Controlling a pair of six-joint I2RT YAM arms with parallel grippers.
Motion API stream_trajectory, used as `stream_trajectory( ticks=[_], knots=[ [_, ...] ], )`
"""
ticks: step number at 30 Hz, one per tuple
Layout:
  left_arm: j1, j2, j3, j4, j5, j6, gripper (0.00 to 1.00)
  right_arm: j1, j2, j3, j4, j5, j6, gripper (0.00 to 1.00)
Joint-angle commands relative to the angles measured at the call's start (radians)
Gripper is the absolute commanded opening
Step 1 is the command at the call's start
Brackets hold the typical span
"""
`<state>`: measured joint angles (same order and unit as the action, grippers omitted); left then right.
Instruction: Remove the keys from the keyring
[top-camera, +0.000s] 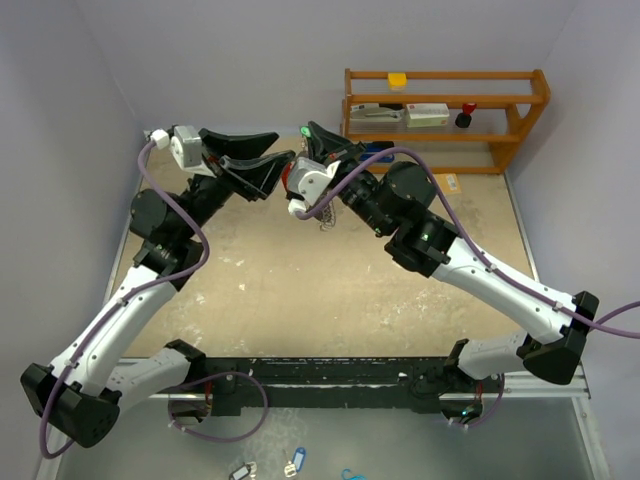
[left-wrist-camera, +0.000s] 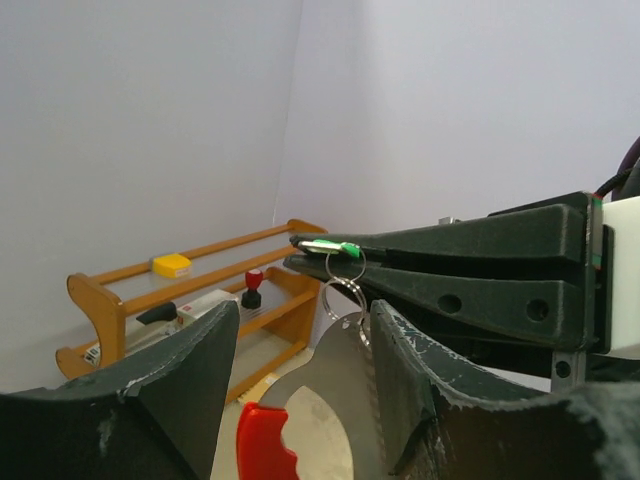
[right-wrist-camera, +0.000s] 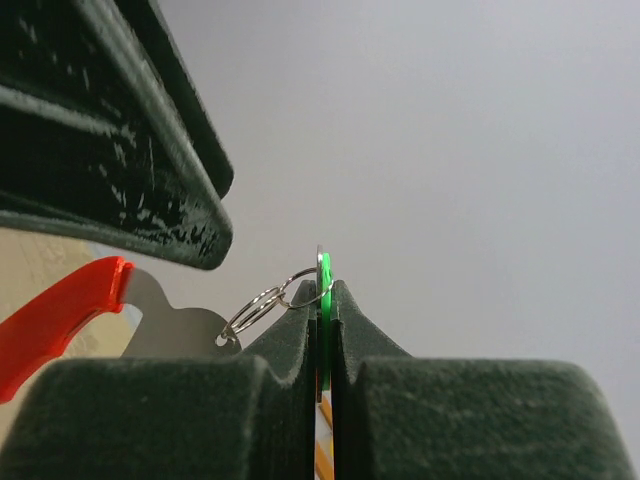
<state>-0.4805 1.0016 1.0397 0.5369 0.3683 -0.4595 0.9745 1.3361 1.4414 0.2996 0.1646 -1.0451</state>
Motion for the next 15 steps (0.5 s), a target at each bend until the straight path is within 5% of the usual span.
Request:
stream_trajectory(
  ticks=[1, 15],
  knots=[
    [-0.004, 0.019, -0.025, 0.098, 0.005, -0.051, 0.53, 0.001, -0.015, -0.001, 0.101, 0.015, -0.01, 0.0],
    [-0.004, 0.062, -0.059, 0.267, 0.04, -0.083, 0.55, 0.003, -0.004, 0.0, 0.096, 0.024, -0.019, 0.0]
  ],
)
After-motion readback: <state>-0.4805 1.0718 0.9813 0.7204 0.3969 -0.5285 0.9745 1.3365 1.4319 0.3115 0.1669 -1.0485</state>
